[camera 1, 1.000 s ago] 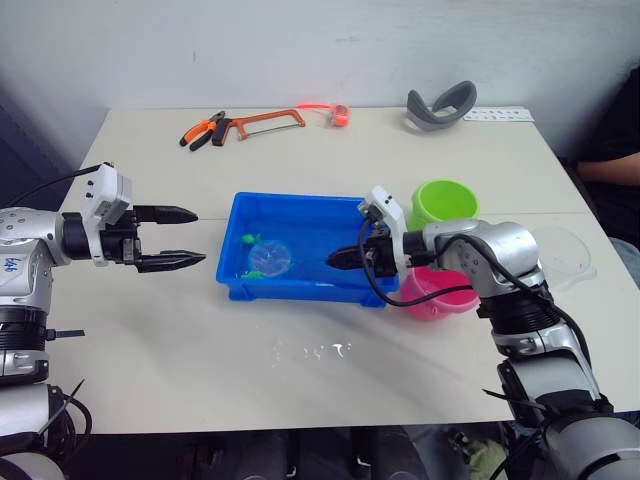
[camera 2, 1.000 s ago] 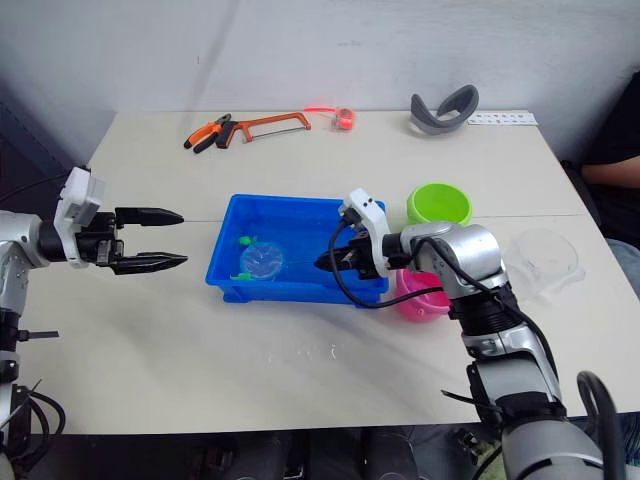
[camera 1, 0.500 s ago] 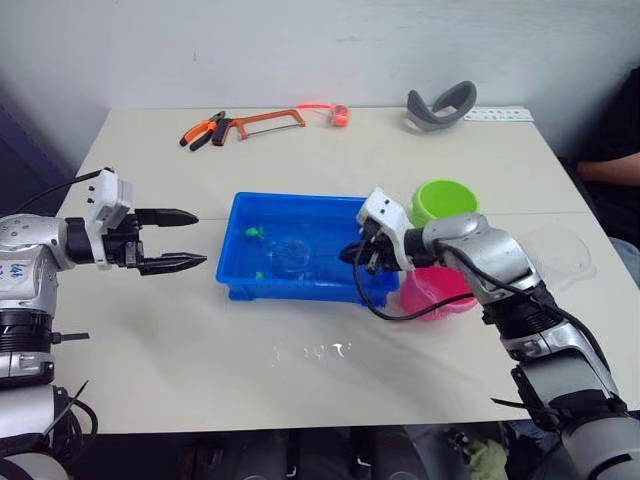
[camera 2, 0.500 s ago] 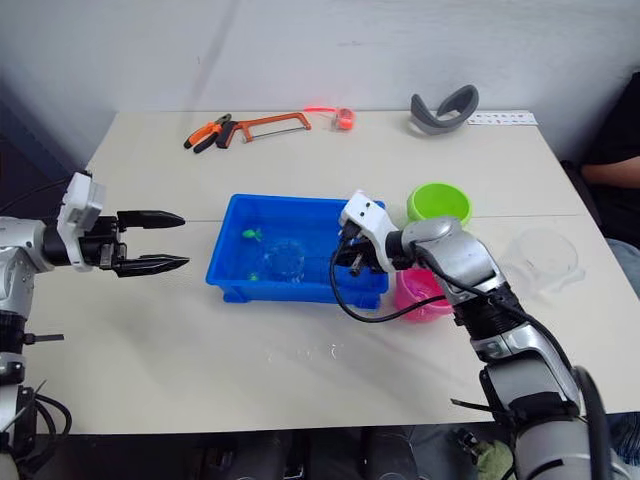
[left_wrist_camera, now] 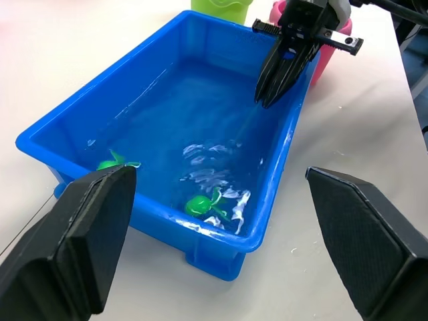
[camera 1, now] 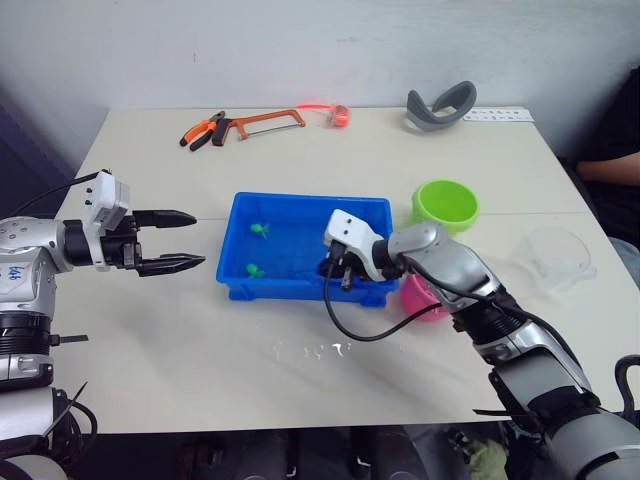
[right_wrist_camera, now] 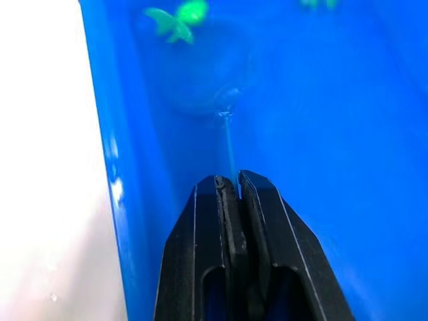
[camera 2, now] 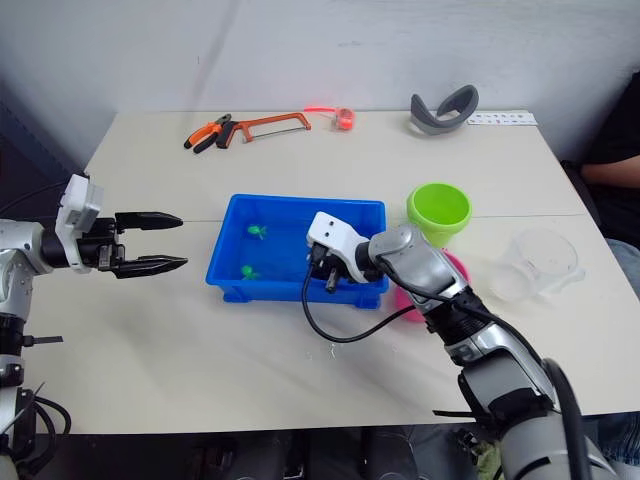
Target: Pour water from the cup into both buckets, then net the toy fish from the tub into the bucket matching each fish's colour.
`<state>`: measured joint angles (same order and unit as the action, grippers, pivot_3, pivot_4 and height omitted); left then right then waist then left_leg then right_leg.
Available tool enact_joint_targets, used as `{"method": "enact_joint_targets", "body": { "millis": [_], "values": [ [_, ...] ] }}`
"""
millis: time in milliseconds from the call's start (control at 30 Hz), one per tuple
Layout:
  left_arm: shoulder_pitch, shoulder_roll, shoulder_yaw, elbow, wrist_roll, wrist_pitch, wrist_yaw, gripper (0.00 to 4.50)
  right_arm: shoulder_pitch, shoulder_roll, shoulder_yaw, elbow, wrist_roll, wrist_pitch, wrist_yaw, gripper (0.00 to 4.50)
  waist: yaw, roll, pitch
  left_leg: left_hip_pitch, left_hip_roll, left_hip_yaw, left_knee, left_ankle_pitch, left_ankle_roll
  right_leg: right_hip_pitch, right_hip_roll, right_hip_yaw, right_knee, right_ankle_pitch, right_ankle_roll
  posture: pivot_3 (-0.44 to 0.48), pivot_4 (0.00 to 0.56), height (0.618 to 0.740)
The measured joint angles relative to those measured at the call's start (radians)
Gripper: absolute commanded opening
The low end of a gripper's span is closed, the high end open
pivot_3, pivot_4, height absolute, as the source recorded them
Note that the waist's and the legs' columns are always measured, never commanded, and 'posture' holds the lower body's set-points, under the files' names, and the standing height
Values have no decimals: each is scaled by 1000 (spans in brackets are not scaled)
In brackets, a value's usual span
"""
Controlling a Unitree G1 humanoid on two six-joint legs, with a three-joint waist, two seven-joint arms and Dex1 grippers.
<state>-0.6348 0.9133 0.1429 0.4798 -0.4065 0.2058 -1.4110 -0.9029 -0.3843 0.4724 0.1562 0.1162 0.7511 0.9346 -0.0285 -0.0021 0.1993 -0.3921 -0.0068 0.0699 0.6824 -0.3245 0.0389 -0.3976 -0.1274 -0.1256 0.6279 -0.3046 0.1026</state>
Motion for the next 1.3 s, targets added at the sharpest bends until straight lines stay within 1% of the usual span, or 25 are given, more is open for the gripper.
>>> {"method": "enact_joint_targets", "body": {
  "millis": [133,200,333,533,667,800,967,1133,1300],
  "values": [
    [1,0,0,-1,0,1,1,4421,-5,51,-16,11,13,47,-10,0,-1,0,0,0,0,0,0,0,0,0,0,0,0,0,0,0,150,740],
    [10,0,1,-4,0,2,2,4421,-5,83,-49,18,33,80,-26,0,-1,0,0,0,0,0,0,0,0,0,0,0,0,0,0,0,150,740],
    [21,0,2,-7,-1,6,9,4421,-4,97,-120,37,66,103,-46,0,0,0,0,0,0,-1,0,0,0,0,0,0,0,0,0,0,150,740],
    [21,0,2,-29,-2,11,15,4421,-4,107,-184,37,103,105,-53,0,-2,0,0,0,0,-1,0,0,0,0,0,0,0,0,0,0,150,740],
    [21,0,2,-33,-2,12,20,4421,-4,107,-238,30,158,161,-39,0,-2,0,0,0,0,-1,0,0,0,0,0,0,0,0,0,0,150,740],
    [21,-1,3,-33,-3,12,20,4421,-2,58,-257,-18,216,237,-18,0,-1,0,0,0,0,-1,0,0,0,0,0,0,0,0,0,0,150,740],
    [21,-10,22,-47,-39,26,10,4421,13,-52,-311,-102,290,326,12,0,2,0,0,-1,-1,-1,0,0,0,0,-2,0,0,0,0,0,150,740],
    [34,-53,31,-119,-71,65,24,4421,46,-172,-381,-216,371,412,32,0,3,0,0,-1,0,-1,0,0,0,0,-2,0,0,0,0,0,150,740],
    [59,-105,36,-185,-87,92,67,4421,82,-219,-432,-275,423,470,24,0,2,0,0,0,0,0,0,0,0,0,-2,0,0,0,0,0,150,740]
  ]
}}
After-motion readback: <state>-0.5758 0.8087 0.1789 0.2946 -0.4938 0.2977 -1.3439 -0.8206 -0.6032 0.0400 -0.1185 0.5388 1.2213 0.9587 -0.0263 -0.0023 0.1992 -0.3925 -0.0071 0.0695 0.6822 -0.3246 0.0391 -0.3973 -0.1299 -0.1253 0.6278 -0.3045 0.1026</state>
